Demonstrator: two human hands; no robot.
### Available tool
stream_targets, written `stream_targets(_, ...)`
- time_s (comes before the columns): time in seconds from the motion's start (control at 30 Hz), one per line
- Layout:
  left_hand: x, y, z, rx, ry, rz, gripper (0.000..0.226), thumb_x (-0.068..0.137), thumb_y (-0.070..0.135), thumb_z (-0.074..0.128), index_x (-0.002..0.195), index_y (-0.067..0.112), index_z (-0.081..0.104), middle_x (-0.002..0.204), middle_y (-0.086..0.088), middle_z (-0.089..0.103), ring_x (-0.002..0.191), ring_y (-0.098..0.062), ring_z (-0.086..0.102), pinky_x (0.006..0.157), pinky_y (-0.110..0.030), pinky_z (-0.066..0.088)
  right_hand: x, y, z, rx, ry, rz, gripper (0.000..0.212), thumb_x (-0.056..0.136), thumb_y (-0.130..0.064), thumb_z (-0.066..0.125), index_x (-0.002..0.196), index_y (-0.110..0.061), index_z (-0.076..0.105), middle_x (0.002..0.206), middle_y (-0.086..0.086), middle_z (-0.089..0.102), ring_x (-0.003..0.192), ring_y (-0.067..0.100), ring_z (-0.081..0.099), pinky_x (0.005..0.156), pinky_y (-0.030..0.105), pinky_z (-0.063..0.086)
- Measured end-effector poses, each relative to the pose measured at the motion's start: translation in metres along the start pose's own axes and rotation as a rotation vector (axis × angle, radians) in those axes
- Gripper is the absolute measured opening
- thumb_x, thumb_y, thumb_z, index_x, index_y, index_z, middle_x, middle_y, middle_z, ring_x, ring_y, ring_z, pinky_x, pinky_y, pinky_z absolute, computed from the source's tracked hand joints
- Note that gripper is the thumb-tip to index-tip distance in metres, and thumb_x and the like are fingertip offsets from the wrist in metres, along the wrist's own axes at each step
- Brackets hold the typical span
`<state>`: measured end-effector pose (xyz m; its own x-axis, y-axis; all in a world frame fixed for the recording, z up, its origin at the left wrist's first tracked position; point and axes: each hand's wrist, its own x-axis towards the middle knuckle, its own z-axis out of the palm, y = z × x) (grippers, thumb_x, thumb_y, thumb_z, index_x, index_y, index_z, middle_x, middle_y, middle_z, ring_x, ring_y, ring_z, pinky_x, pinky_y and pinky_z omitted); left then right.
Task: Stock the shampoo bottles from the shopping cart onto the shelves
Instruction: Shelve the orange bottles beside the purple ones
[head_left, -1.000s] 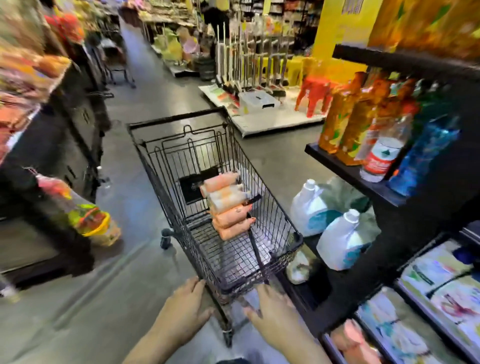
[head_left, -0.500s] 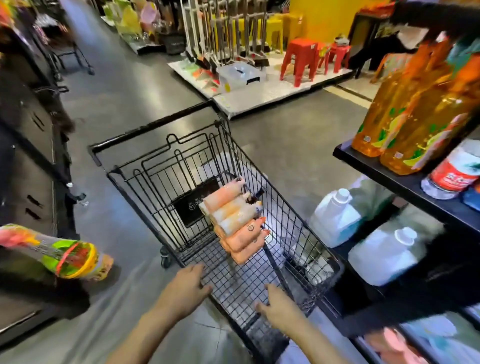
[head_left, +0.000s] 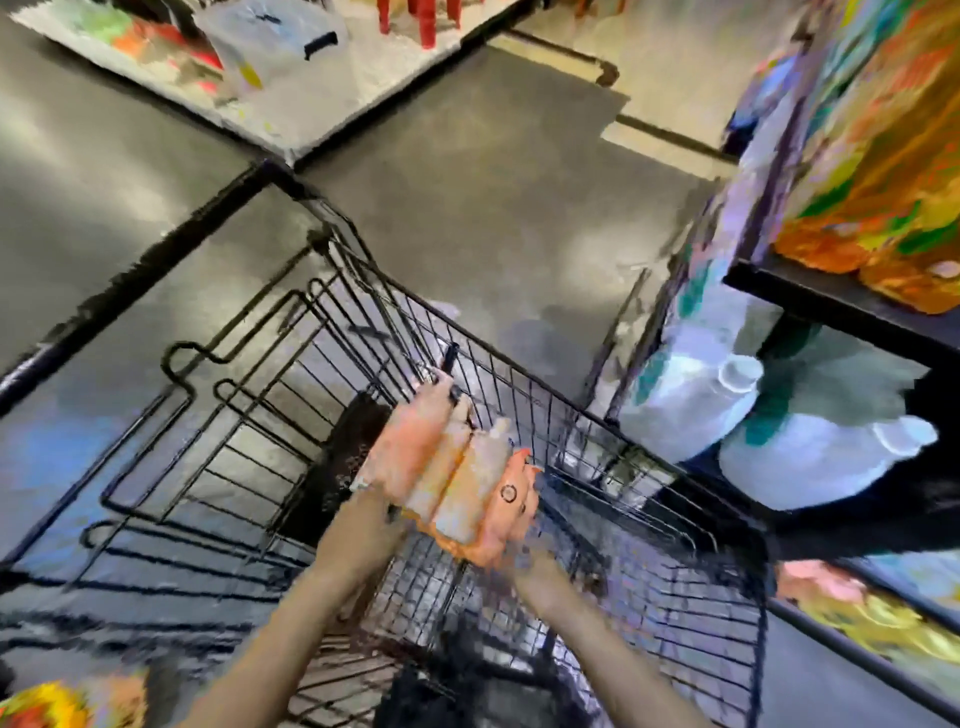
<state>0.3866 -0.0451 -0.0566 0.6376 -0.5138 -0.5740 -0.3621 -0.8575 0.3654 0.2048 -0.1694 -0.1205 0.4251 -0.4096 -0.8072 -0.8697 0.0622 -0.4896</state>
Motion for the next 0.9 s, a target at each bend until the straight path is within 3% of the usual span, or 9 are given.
stream_targets(0.07,0.038,-0.008,-0.004,0.014,0.012,0.028,0.062,0.089,0.05,0.047,0.131,0.005,0.042,0.127,-0.017,0.055,0.116,-0.034,0.053,0.093,-0.04,0.044,0.03,-0.023,0.014,0.024,0.104,-0.01,0.105,0.065,-0.085,0.048,0.135,-0.006,0.042,0.128,0.012,0.055,0.116,0.026,0.053,0.098,0.03,0.043)
stream_targets(0.17,0.084,-0.011,-0.003,0.035,-0.006,0.03,0.055,0.086,0.04,0.057,0.126,0.004,0.043,0.121,-0.021,0.056,0.109,-0.039,0.056,0.087,-0.044,0.047,0.058,-0.056,0.026,0.226,0.186,0.035,0.07,0.085,-0.041,0.066,0.137,-0.005,0.037,0.129,0.008,0.053,0.121,0.026,0.05,0.104,0.039,0.04)
stream_targets(0.23,0.104,-0.007,-0.001,0.046,-0.037,0.039,0.062,0.084,0.04,0.061,0.13,0.004,0.04,0.124,-0.022,0.053,0.113,-0.038,0.054,0.089,-0.044,0.046,0.074,-0.072,0.03,0.343,0.201,0.071,0.065,0.084,-0.029,0.071,0.133,-0.014,0.032,0.125,0.0,0.049,0.118,0.021,0.049,0.103,0.039,0.042)
stream_targets(0.37,0.131,-0.002,0.01,0.09,-0.062,0.019,0.08,0.079,0.039,0.07,0.135,-0.002,0.03,0.128,-0.023,0.045,0.113,-0.04,0.053,0.089,-0.041,0.044,0.097,-0.078,0.038,0.274,0.233,0.214,0.086,0.077,-0.05,0.072,0.138,-0.007,0.028,0.134,0.013,0.045,0.12,0.032,0.051,0.098,0.039,0.045)
stream_targets(0.5,0.138,-0.005,0.016,0.198,-0.023,0.034,0.088,0.077,0.05,0.069,0.138,0.002,0.028,0.13,-0.016,0.042,0.113,-0.037,0.054,0.087,-0.042,0.045,0.112,-0.075,0.039,0.139,0.298,0.275,0.088,0.073,-0.057,0.072,0.132,-0.007,0.032,0.133,0.014,0.047,0.117,0.033,0.053,0.091,0.038,0.046)
stream_targets(0.63,0.138,-0.009,0.012,0.199,-0.009,0.048,0.088,0.075,0.053,0.069,0.138,0.007,0.029,0.128,-0.013,0.043,0.108,-0.035,0.055,0.08,-0.041,0.049,0.119,-0.071,0.041,0.139,0.32,0.284,0.086,0.07,-0.055,0.074,0.129,-0.008,0.033,0.131,0.011,0.051,0.112,0.032,0.058,0.09,0.041,0.049)
stream_targets(0.8,0.139,-0.01,0.001,0.026,-0.087,0.009,0.07,0.062,0.049,0.079,0.116,0.011,0.054,0.103,-0.005,0.06,0.085,-0.023,0.061,0.068,-0.034,0.051,0.109,-0.059,0.028,0.197,0.264,0.245,0.078,0.06,-0.056,0.077,0.119,-0.019,0.044,0.111,0.0,0.065,0.096,0.024,0.064,0.082,0.04,0.054)
stream_targets(0.9,0.123,-0.005,0.004,-0.049,-0.159,-0.026,0.061,0.069,0.045,0.077,0.114,0.008,0.057,0.093,-0.002,0.062,0.08,-0.02,0.058,0.062,-0.027,0.046,0.087,-0.048,0.018,0.371,0.183,0.172,0.059,0.07,-0.037,0.079,0.116,-0.02,0.048,0.106,-0.003,0.063,0.094,0.019,0.063,0.086,0.036,0.053)
